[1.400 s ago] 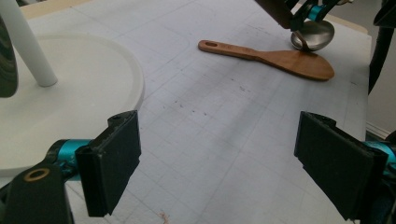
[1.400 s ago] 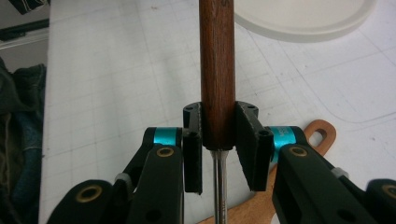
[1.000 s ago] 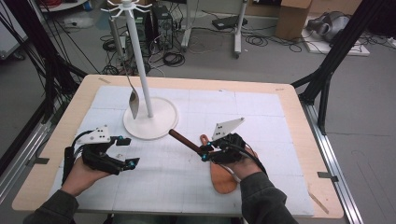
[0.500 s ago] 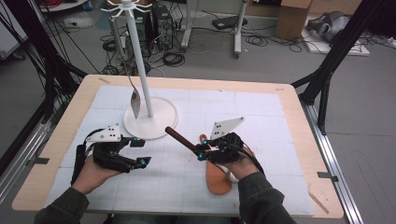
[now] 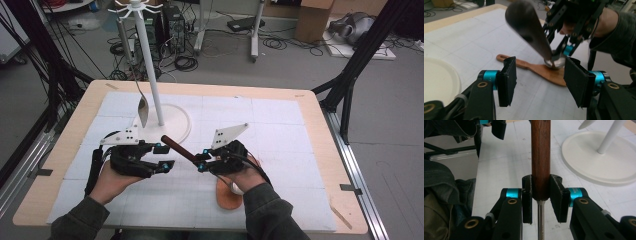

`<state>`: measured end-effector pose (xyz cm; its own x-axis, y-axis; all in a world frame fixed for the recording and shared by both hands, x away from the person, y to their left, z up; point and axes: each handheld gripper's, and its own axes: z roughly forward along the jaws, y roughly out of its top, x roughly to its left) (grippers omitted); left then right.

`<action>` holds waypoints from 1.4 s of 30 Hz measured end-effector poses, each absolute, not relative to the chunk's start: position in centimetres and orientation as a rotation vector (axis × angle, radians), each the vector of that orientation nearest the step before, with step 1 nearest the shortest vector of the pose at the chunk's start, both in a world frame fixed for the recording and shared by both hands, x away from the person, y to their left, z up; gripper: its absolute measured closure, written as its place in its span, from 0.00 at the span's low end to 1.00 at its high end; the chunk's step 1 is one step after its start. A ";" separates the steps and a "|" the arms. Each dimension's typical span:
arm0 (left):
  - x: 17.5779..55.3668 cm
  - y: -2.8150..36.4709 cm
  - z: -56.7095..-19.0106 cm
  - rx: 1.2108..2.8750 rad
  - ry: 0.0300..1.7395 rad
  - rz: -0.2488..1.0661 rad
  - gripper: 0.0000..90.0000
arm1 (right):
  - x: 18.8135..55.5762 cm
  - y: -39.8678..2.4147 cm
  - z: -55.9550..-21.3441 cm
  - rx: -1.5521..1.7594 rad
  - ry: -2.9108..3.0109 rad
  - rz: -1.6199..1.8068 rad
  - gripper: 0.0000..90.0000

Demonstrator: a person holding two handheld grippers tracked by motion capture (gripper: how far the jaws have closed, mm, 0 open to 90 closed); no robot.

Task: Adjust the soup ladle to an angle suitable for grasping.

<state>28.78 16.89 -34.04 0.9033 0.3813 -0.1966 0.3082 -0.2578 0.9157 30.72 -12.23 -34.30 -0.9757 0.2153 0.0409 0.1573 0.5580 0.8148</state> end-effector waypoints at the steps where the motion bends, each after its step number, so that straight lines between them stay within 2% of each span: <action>1: 28.8 16.9 -33.9 1.860 0.512 0.079 0.50 | 30.7 -12.0 -34.3 0.318 2.716 1.416 0.82; 14: 28.8 17.6 -33.3 1.808 0.543 0.082 0.71 | 30.7 -9.7 -34.5 0.273 2.746 1.463 0.81; 22: 28.8 17.6 -33.3 1.801 0.528 0.053 0.72 | 31.5 -9.7 -35.2 0.275 2.836 1.460 0.76; 27: 28.9 17.9 -33.2 1.797 0.532 0.064 0.72 | 31.6 -9.3 -35.3 0.259 2.837 1.477 0.82; 32: 29.1 18.3 -33.0 1.766 0.565 0.070 0.67 | 31.3 -8.9 -34.9 0.282 2.783 1.475 0.82; 42: 29.3 19.4 -31.4 1.741 0.588 0.119 0.67 | 31.1 -7.1 -34.1 0.344 2.676 1.516 0.82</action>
